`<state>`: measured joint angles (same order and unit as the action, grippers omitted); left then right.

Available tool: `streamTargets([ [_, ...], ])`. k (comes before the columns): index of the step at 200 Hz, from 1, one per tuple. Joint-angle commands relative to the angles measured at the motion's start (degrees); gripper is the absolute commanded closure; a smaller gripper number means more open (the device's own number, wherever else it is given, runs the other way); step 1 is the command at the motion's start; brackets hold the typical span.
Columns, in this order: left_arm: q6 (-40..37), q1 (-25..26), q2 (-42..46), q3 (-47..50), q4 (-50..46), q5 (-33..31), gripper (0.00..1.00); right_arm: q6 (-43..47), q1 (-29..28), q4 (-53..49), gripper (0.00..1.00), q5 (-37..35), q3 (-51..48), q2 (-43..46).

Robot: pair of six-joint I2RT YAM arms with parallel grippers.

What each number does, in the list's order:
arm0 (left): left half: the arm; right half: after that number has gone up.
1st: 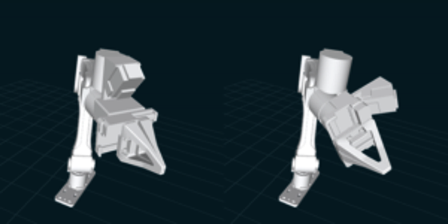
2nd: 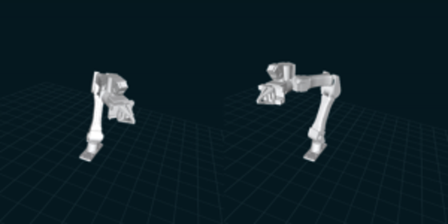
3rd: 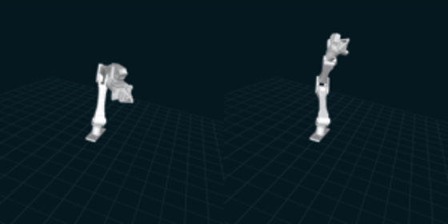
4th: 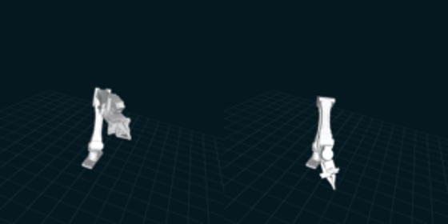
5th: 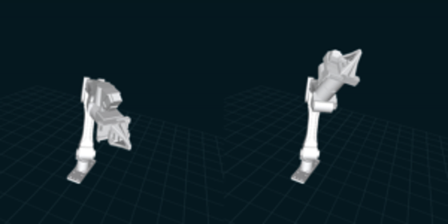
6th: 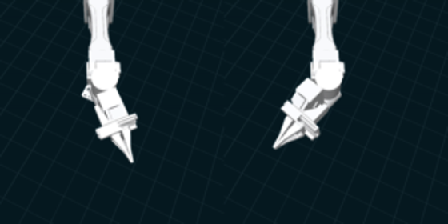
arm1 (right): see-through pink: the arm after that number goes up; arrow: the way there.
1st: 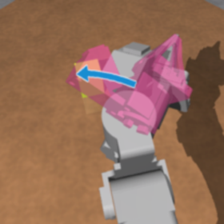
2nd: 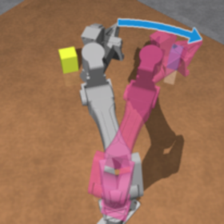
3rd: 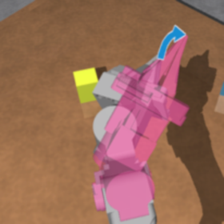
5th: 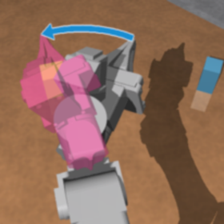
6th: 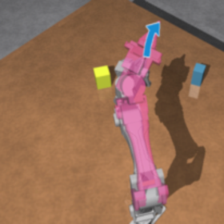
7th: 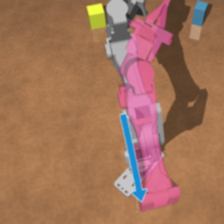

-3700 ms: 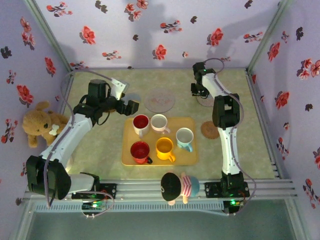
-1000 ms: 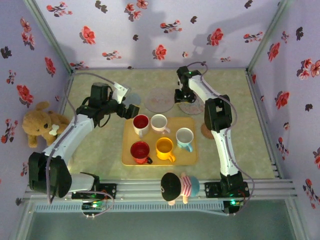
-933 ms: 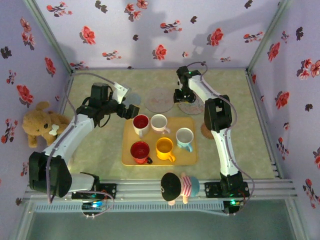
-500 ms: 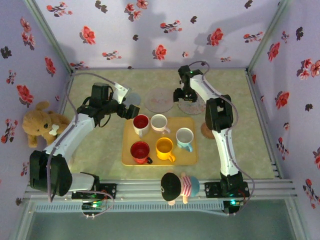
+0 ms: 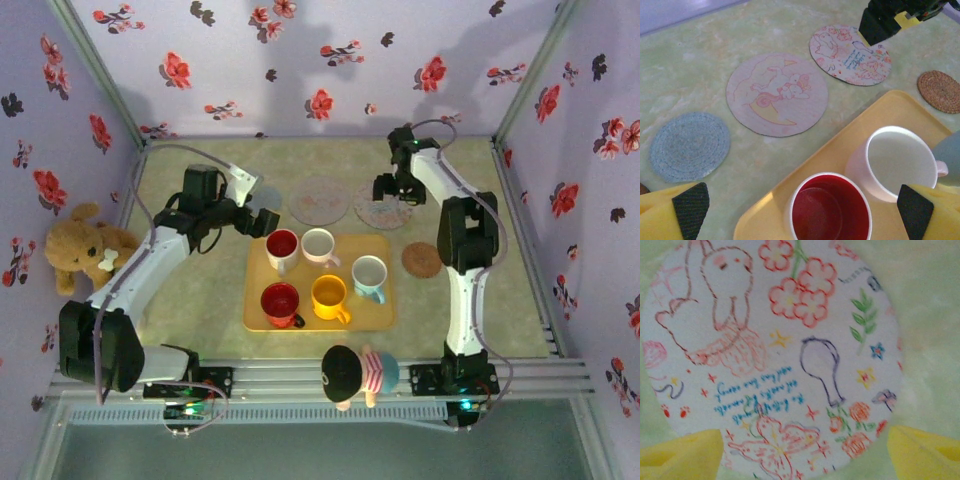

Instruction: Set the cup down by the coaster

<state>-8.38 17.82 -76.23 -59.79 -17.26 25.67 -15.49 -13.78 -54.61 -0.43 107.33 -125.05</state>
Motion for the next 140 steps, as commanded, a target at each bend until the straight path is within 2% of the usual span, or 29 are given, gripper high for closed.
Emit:
streamTargets([
  [1,-2.0,1.0,1.6,-3.0,-0.7,2.0,0.0,-0.3,-0.2,1.0,0.08,-2.0,-4.7,6.8],
  [33,-3.0,2.2,3.6,-4.0,-0.8,3.0,0.0,-1.0,-0.2,0.6,0.09,-3.3,-12.1,14.2],
  [88,-5.3,4.6,5.2,-5.2,-3.2,3.9,0.0,-3.6,-0.1,0.3,0.2,-4.4,-23.8,25.7],
  [103,-5.4,5.1,5.5,-4.9,-3.2,4.0,0.0,-4.6,0.0,0.6,0.26,-4.8,-26.8,28.1],
  [140,-5.3,6.9,5.7,-3.6,-2.7,4.0,0.0,-6.9,0.3,3.1,0.49,-4.1,-34.2,31.7],
])
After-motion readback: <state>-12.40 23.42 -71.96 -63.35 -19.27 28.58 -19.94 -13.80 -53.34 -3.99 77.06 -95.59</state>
